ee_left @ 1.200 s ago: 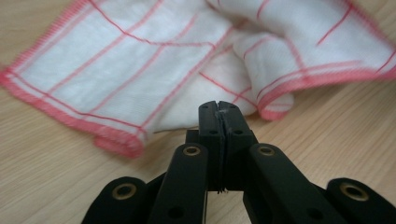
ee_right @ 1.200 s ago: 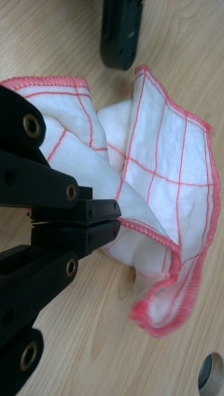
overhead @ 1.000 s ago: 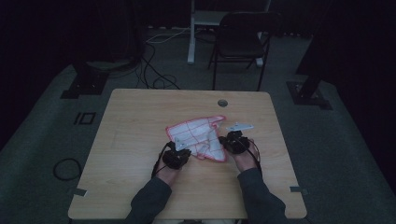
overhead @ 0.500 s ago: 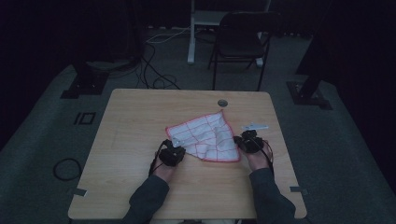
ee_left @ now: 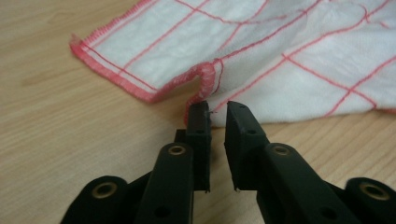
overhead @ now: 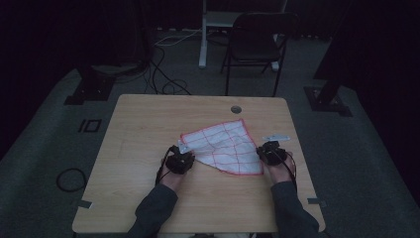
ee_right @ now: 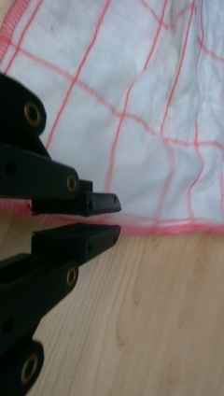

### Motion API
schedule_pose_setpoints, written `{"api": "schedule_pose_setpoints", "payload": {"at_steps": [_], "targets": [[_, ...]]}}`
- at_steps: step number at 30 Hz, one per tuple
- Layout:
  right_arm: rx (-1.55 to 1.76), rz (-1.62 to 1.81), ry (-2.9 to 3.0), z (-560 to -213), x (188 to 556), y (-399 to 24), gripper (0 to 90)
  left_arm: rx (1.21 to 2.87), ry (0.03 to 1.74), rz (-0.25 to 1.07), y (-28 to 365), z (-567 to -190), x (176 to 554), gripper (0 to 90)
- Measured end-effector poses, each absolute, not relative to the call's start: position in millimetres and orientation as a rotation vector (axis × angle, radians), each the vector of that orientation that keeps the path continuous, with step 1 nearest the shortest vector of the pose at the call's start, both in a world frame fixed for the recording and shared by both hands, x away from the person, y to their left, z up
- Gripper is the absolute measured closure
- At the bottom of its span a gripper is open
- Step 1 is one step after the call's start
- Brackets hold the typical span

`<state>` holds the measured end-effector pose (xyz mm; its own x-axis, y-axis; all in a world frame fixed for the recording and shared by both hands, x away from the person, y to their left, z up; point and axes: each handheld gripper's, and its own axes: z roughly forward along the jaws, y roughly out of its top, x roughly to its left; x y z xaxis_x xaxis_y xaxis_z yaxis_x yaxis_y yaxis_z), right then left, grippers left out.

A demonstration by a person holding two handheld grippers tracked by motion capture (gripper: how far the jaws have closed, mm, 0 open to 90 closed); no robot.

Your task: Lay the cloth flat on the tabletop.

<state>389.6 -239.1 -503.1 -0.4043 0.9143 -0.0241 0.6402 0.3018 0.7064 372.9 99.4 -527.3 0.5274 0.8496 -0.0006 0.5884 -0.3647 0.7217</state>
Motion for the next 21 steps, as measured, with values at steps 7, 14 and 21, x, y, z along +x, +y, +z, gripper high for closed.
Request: {"api": "schedule_pose_setpoints", "payload": {"at_steps": [7,14,21], "targets": [[1.2,0.955,2.231,-493.2,372.1,-198.9,73.3,2.077,1.178,0.506,101.3,-521.5,384.7,76.3],[1.035,0.959,2.362,-504.9,364.5,-142.9,69.8,2.077,1.207,0.488,98.8,-519.1,400.1,73.4],[0.91,0.957,2.443,-513.8,362.7,-97.5,61.7,2.067,1.227,0.471,100.9,-518.1,405.4,73.5]]}}
